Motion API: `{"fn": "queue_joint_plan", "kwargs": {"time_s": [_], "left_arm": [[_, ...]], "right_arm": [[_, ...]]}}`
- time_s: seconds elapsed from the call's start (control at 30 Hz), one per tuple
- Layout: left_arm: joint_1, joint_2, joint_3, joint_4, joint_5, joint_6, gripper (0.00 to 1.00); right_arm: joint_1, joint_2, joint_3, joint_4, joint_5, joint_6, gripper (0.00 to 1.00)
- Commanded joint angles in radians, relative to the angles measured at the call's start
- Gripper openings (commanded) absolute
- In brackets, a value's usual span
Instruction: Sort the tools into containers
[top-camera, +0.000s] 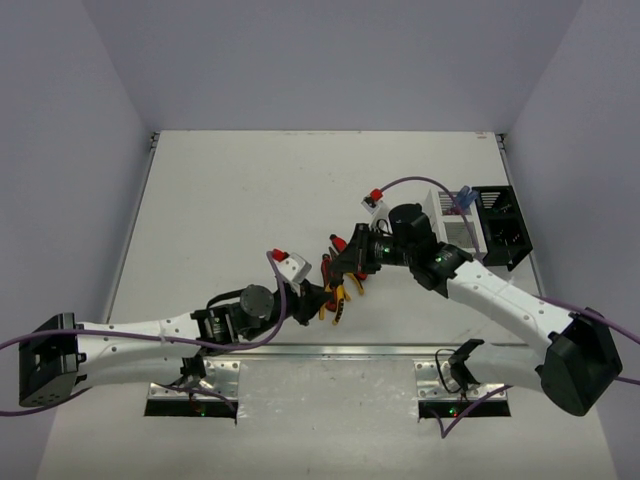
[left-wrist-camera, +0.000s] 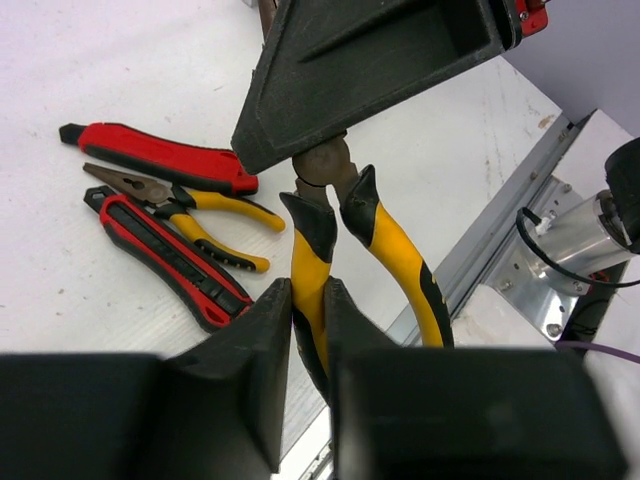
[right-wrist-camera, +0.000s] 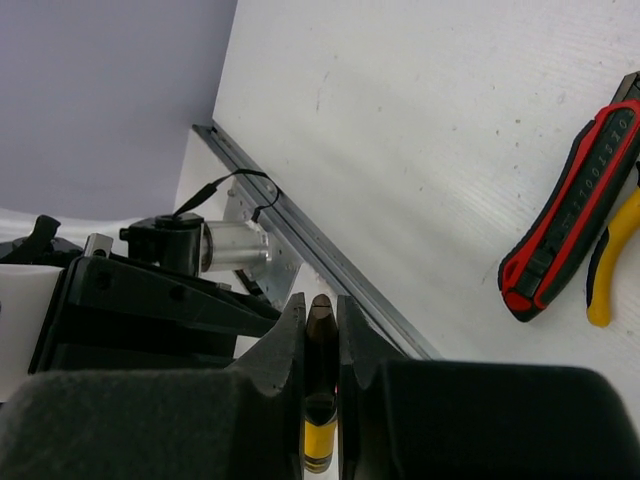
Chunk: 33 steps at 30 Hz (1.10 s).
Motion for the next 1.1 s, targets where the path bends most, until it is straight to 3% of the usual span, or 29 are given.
{"fn": "queue_joint_plan", "kwargs": {"time_s": [0.0, 0.03, 0.07, 0.13, 0.3, 0.37, 0.43, 0.5, 0.7, 0.93, 1.07], "left_arm": [[-0.012, -0.008, 0.085, 0.072, -0.064, -0.015, 0.71], [-0.012, -0.011, 0.093, 0.043, -0.104, -0.020, 0.94], [-0.012, -0.015, 0.115, -0.010, -0.160, -0.051, 0.99], [-0.012, -0.013, 0.164, -0.128, -0.253, -0.096, 1.00], [-0.010, 0.042, 0.448, -0.740, -0.520, -0.413, 1.00], [-0.010, 0.056, 0.512, -0.890, -0.560, -0.481, 1.00], [-0.010, 0.073, 0.604, -1.126, -0.587, -0.579, 1.00], [-0.010, 0.077, 0.647, -1.243, -0.603, -0.589, 1.00], [-0.009, 0.049, 0.693, -1.365, -0.668, -0.550, 1.00], [-0.009, -0.026, 0.602, -1.295, -0.725, -0.507, 1.00], [-0.010, -0.020, 0.628, -1.422, -0.774, -0.629, 1.00]], "right_arm": [[0.014, -0.066, 0.018, 0.063, 0.044, -0.031, 0.00], [0.013, -0.072, 0.022, 0.051, 0.075, -0.047, 0.00], [0.006, -0.103, 0.035, -0.007, 0.135, -0.077, 0.00], [-0.029, -0.135, 0.069, -0.082, 0.246, -0.142, 0.00], [-0.206, -0.185, 0.218, -0.367, 0.599, -0.242, 0.00], [-0.246, -0.193, 0.256, -0.412, 0.717, -0.274, 0.00], [-0.303, -0.195, 0.313, -0.459, 0.964, -0.335, 0.00], [-0.379, -0.194, 0.340, -0.460, 1.039, -0.373, 0.00], [-0.560, -0.139, 0.394, -0.450, 1.159, -0.405, 0.00], [-0.624, -0.026, 0.417, -0.394, 1.124, -0.377, 0.00], [-0.625, 0.002, 0.375, -0.321, 1.105, -0.359, 0.00]]}}
